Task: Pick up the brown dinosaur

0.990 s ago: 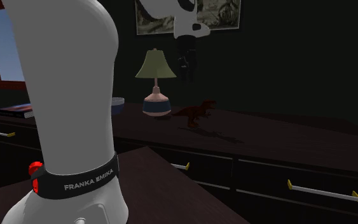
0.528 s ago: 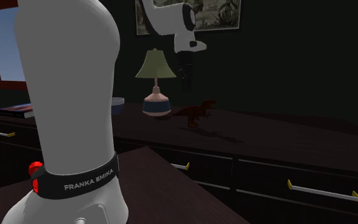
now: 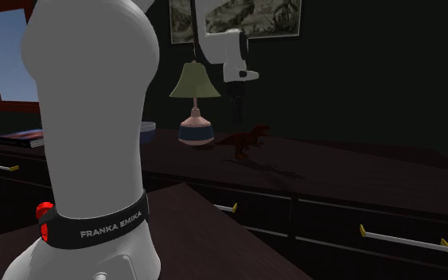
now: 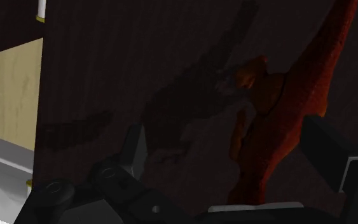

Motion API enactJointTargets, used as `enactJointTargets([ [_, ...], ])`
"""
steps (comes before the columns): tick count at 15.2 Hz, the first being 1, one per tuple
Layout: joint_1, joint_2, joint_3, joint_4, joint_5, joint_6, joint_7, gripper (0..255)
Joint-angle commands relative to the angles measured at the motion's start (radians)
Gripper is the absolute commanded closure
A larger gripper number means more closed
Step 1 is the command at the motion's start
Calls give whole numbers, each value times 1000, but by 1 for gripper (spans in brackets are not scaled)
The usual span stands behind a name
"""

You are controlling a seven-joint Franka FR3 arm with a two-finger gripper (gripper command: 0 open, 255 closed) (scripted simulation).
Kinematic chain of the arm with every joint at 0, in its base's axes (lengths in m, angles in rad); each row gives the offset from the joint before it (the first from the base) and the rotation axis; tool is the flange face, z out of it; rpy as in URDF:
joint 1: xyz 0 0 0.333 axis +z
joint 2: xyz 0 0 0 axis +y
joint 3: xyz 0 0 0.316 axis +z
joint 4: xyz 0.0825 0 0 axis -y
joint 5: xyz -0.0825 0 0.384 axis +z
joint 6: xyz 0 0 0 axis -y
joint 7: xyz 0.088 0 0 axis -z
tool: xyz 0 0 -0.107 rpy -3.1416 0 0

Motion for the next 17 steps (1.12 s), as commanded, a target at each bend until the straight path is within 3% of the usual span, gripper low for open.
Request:
enactJointTargets([
  [1,40,92,-23,103,-36,-17,43,0],
  [4,93,206,-53,244,-66,-45,83,0],
  [13,106,266,-74,235,-95,20,103,0],
  [14,107,266,-73,235,-95,20,104,255],
  [17,107,266,-73,234,-95,20,104,255],
])
